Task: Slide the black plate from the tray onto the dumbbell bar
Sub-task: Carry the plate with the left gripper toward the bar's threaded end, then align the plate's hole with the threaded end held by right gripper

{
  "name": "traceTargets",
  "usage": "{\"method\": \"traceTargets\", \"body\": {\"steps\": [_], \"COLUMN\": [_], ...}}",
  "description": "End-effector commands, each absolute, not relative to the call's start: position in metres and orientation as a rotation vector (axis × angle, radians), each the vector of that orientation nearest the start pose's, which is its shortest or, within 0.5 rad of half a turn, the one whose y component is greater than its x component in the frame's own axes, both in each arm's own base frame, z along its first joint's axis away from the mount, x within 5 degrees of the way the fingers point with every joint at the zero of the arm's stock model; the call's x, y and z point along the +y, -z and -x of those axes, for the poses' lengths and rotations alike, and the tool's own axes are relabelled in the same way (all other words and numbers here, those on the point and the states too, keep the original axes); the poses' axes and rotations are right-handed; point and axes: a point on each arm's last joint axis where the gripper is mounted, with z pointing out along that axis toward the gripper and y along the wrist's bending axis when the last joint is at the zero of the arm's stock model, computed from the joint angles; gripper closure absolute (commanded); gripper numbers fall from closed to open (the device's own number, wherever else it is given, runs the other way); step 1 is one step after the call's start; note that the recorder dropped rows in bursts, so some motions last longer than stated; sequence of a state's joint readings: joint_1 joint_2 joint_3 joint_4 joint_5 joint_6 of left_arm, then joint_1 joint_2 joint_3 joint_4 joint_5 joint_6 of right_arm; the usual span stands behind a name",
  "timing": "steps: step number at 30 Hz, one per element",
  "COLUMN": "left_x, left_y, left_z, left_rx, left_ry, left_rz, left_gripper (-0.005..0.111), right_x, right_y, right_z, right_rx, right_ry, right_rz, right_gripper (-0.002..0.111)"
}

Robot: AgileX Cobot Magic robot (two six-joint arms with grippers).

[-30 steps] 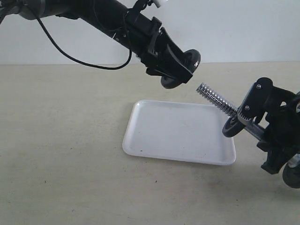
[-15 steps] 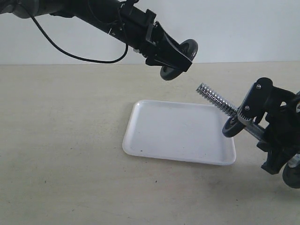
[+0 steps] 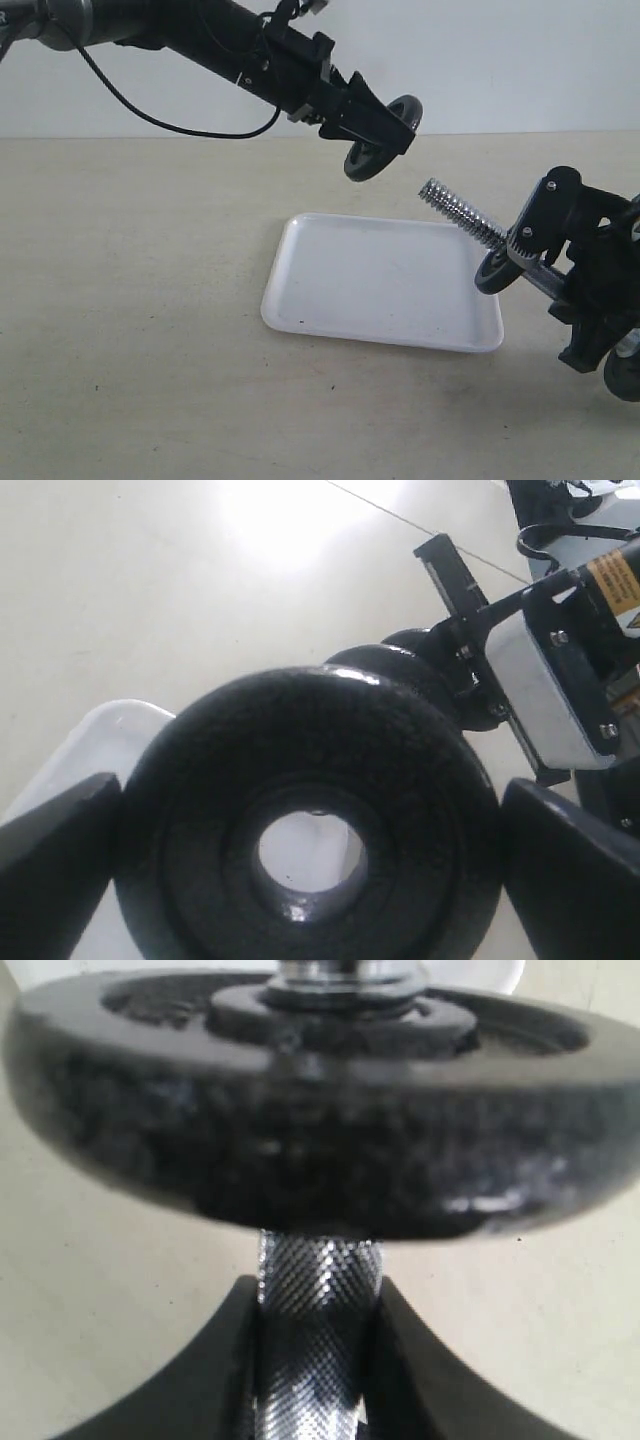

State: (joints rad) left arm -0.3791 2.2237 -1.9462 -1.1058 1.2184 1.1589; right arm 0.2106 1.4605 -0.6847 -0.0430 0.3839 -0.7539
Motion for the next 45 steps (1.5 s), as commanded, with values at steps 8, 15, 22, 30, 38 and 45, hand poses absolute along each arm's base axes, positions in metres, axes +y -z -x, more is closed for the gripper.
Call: {"method": "traceTargets", "body": {"steps": [8, 15, 22, 30, 38, 45], "left_x": [-0.253, -0.253, -0.259, -0.27, -0.27, -0.278], "left_y": [-0.247, -0.247, -0.249, -0.247, -0.249, -0.248], "left_z": [-0.417, -0.417, -0.414, -0.408, -0.408, -0.403], "left_rx": [1.981, 2.036, 2.06, 2.056, 2.047, 2.028], "left_ry": [1.333, 1.374, 1.422, 1.438, 1.46, 1.467], "left_rz": [-1.194, -1.129, -1.087, -1.114, -1.097, -1.126], "left_gripper": [0.102, 0.102, 0.102, 0.102, 0.102, 0.102], "right_x": [0.061, 0.061, 0.061, 0.061, 0.061, 0.061], "right_y": [-0.24, -0.24, -0.24, -0.24, -0.239, -0.239], "right_z": [-0.284, -0.284, -0.284, -0.284, -0.284, -0.284], "right_rx": [1.833, 1.839, 1.841, 1.842, 1.844, 1.845], "right_ry": [0.362, 0.354, 0.351, 0.35, 0.35, 0.348], "right_rz": [1.036, 1.022, 1.018, 1.016, 1.017, 1.015], "right_gripper": [0.108, 0.108, 0.108, 0.108, 0.108, 0.108]}}
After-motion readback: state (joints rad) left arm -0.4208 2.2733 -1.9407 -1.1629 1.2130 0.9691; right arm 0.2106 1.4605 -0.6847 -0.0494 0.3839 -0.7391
